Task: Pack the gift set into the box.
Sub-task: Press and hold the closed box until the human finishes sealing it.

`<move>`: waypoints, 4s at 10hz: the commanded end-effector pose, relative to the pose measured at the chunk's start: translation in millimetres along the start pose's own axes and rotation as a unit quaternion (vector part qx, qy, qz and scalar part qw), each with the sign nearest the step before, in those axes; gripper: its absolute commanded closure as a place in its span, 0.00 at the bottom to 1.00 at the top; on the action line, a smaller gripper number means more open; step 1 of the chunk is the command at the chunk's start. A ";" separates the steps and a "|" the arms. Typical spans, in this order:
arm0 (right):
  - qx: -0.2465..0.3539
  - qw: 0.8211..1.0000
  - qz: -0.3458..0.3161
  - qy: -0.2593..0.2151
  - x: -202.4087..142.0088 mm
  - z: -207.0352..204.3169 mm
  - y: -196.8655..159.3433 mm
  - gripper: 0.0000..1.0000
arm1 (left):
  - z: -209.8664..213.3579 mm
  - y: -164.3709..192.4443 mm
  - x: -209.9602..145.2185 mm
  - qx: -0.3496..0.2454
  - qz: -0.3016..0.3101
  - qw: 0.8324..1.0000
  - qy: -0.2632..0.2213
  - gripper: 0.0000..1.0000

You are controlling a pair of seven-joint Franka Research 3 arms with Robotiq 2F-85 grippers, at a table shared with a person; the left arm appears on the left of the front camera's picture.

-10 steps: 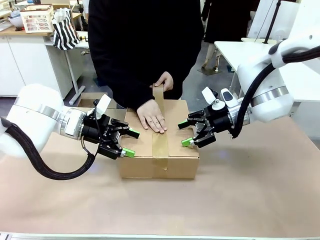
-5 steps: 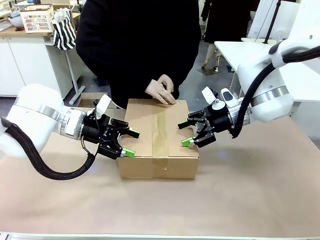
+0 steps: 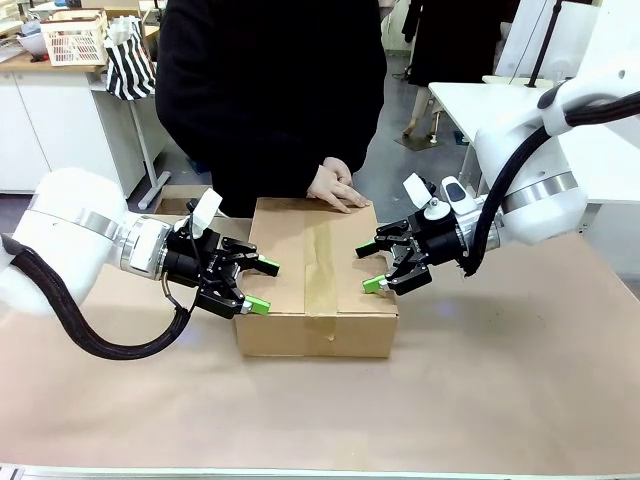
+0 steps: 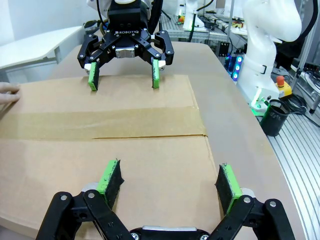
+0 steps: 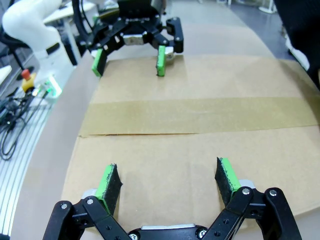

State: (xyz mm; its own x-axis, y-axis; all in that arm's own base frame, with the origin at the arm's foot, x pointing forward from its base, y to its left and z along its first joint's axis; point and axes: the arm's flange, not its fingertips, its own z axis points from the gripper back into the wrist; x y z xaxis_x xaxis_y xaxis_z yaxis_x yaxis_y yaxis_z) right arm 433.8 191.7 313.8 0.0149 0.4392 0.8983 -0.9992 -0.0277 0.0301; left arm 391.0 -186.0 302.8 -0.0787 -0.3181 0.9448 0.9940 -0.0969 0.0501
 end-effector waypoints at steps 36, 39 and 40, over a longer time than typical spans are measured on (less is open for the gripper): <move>-0.001 1.000 0.000 0.002 -1.6 -1.4 0.8 0.00 | 0.1 -1.8 -0.8 0.001 -0.007 1.000 0.003 0.00; -0.001 1.000 0.000 0.002 -1.6 -1.4 0.8 0.00 | 0.1 -1.8 -0.8 0.001 -0.007 1.000 0.003 0.00; -0.001 1.000 0.000 0.002 -1.6 -1.4 0.8 0.00 | 0.1 -1.8 -0.8 0.001 -0.007 1.000 0.003 0.00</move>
State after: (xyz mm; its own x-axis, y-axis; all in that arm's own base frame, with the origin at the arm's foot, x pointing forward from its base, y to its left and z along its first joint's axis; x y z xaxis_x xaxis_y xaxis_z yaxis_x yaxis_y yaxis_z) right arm 433.8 191.6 313.8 0.0150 0.4390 0.8984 -0.9992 -0.0277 0.0302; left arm 391.0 -186.1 302.8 -0.0789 -0.3181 0.9448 0.9940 -0.0971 0.0503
